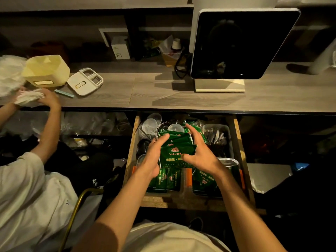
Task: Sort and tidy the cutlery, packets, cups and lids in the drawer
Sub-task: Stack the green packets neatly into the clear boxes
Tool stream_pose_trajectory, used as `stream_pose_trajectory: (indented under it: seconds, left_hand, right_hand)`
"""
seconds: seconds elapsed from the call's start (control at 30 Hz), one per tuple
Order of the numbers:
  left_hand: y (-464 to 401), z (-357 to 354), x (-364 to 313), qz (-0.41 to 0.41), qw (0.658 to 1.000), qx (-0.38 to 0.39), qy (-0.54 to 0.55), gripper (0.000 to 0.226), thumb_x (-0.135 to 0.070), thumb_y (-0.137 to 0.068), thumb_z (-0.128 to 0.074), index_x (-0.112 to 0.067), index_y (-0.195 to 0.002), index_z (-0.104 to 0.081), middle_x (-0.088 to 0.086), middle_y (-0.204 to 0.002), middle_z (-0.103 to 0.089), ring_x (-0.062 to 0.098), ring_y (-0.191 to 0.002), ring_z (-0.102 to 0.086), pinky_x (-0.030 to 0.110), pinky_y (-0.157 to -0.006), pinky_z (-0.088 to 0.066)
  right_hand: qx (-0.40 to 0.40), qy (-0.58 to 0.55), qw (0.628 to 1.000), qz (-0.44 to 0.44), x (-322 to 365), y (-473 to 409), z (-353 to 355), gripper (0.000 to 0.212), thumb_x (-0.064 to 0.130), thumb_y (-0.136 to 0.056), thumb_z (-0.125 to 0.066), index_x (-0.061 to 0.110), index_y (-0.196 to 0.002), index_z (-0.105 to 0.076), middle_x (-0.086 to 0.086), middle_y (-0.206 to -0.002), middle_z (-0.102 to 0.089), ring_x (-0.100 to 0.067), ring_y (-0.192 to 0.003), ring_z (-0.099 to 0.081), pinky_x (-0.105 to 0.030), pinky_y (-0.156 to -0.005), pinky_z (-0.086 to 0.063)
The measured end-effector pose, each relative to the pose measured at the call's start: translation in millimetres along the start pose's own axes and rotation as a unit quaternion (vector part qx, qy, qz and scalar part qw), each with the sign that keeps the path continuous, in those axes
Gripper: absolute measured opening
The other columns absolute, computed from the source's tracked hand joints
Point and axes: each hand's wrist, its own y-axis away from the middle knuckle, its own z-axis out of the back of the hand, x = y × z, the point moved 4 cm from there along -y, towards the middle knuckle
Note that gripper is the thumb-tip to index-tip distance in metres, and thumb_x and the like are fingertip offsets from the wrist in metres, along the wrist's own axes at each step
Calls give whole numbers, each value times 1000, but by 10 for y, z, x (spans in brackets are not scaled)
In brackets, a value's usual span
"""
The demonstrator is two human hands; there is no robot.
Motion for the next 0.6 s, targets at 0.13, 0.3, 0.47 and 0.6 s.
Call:
stream_pose_trajectory:
  seconds: [0.13, 0.3, 0.47, 0.6]
  left_hand:
    - [-138, 68, -70, -68, 997, -33, -18, 77, -38, -79, -78, -23, -146, -43, 12, -125, -67, 28, -103, -71, 42, -77, -60]
    - [-85, 8, -120, -95, 992, -40, -69, 88, -60, -69, -68, -31, -147, -41, 2, -141, -55, 21, -121, -60, 48, -101, -51]
    - [-74, 106, -125, -141, 982, -78, -101, 71, -64, -71, -62, -34, -135, -52, 0, -138, -57, 19, -125, -56, 50, -106, -46]
    - [-22, 183, -145, -197, 968, -78, -134, 57, -64, -77, -59, -34, -126, -55, 4, -131, -60, 25, -121, -58, 55, -101, -48]
  right_hand:
    - [-107, -163, 979, -60, 30, -120, -190, 89, 62, -71, -71, 58, -144, -20, 2, -156, -31, -18, -137, -42, -44, -109, -43]
    - [-296, -232, 915, -147, 44, -186, -332, 92, 71, -75, -60, 30, -151, -27, -4, -150, -43, -20, -131, -49, -50, -108, -43]
    - [-285, -330, 879, -195, 12, -264, -467, 52, 62, -76, -63, 20, -106, -70, -4, -102, -74, -23, -96, -71, -52, -93, -53]
    - [-236, -406, 860, -201, 55, -305, -570, 36, 53, -87, -58, 23, -97, -74, -11, -102, -74, -32, -98, -70, -49, -87, -54]
